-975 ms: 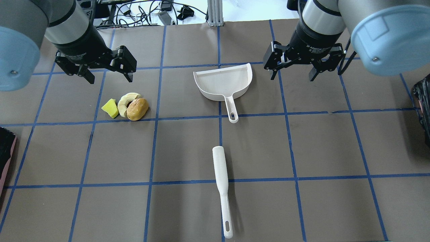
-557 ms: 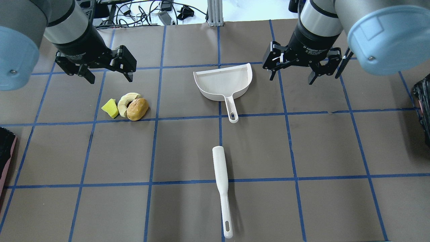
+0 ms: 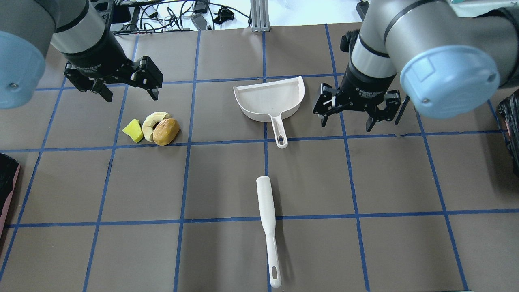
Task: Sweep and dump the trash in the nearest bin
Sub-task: 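Grasp the white brush with the right gripper while the left reaches for the dustpan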
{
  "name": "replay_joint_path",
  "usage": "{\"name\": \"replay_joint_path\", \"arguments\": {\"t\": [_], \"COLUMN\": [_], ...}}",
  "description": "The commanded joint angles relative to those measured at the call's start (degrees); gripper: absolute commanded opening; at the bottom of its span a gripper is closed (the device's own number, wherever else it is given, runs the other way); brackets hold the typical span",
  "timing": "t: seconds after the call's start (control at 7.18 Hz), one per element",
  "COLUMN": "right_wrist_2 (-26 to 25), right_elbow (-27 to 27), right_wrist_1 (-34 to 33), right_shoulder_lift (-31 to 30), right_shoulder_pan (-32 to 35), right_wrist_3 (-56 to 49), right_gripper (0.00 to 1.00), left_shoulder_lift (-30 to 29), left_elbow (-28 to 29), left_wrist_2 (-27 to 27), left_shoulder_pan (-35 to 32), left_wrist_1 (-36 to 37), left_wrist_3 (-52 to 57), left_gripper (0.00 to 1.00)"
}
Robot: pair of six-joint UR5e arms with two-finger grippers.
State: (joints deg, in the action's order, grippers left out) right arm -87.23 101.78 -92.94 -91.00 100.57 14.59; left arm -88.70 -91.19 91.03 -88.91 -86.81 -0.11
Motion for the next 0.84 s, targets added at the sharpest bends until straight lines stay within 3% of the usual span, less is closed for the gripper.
{"name": "replay_joint_path", "arguments": {"t": [0.0,0.28,0.42,0.7], "right_wrist_2": [-2.42,-1.37,-1.37,-1.37], "right_elbow": [1.49,3.76,6.48,15.6], "right_wrist_1": [-0.14,-3.38,-3.65,-15.02], "right_shoulder_lift": [-0.4,-0.49,-1.45,-1.9], "right_shoulder_pan": [8.72,15.24,18.31,24.47], "right_wrist_3": [0.18,-0.52,0.26,4.37], "right_gripper": [1.0,1.0,0.96,0.99], "left_shoulder_lift": [-1.64,-4.8,-7.34,-12.18], "left_elbow": [0.65,1.18,2.14,4.25], "left_wrist_2": [0.19,-0.33,-1.29,-1.73], "left_shoulder_pan": [0.67,-0.03,-2.56,-10.37], "left_wrist_1": [0.67,8.01,9.1,13.85], "left_wrist_3": [-0.59,-1.64,-7.22,-13.4], "left_gripper": [1.0,1.0,1.0,1.0]}}
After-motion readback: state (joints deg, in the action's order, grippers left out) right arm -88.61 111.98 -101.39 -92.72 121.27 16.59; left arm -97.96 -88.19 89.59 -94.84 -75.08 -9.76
